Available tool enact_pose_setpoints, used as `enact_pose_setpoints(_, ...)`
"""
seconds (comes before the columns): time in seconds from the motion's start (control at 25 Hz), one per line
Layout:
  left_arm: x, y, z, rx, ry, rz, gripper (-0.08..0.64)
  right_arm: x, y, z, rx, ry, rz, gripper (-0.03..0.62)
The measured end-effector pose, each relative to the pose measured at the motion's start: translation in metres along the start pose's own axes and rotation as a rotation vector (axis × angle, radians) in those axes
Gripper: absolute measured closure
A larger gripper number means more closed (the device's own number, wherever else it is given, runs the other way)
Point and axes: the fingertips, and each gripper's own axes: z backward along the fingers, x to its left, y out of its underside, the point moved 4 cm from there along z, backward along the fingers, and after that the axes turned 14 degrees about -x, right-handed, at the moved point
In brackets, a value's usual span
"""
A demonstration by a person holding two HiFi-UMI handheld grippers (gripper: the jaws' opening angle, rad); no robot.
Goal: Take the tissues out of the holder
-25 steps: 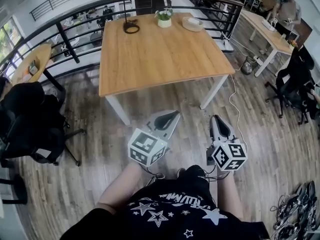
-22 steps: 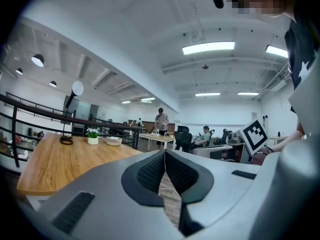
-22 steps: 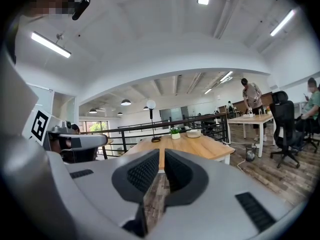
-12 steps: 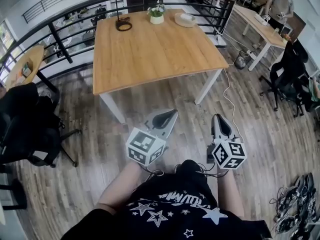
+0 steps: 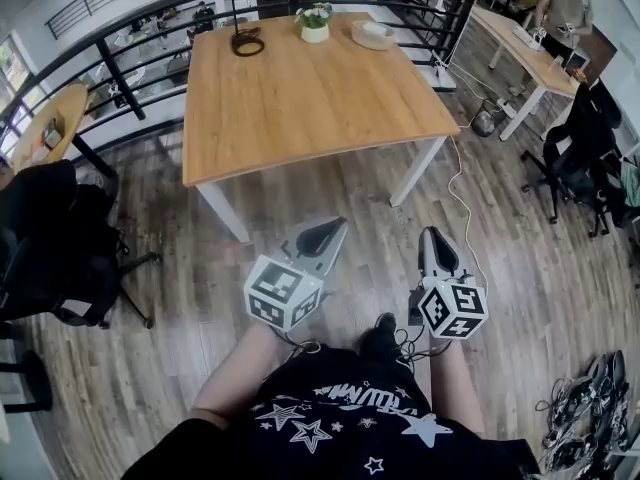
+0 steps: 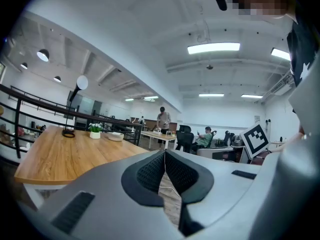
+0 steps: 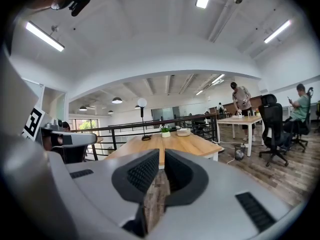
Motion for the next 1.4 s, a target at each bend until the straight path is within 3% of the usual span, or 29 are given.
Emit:
enact_pose_setpoints(0.2, 0.001, 0.013, -0.044, 0.017, -0.034, 0.008, 0.545, -0.045, 0.003, -0.02, -0.002, -0.005, -0.026, 0.551)
enact_pose_setpoints(0.44, -0.034, 0.026, -0.129, 0.025, -0.004, -0.031, 0.545, -0.144, -0.003, -0.037, -0.006, 0.032, -0.064, 0.551)
enact_pose_setpoints(0.84, -0.085, 0.051, -0.247, 0.044, -0.036, -0.051, 0.545, -0.28, -0.023, -0.067, -0.03, 0.013, -0.104, 0.551)
enact_pose_setpoints(1.16, -0.113, 0.062, -0.299, 0.041, -0.09, -0.068, 0.545, -0.349, -0.029, -0.072, -0.022, -0.029, -0.121, 0.551)
enact_pose_setpoints(1.4, -0.127, 0.069, -0.326, 0.068, -0.079, -0.075, 0.545, -0.378, -0.032, -0.075, -0.022, -0.034, -0.141, 0.551)
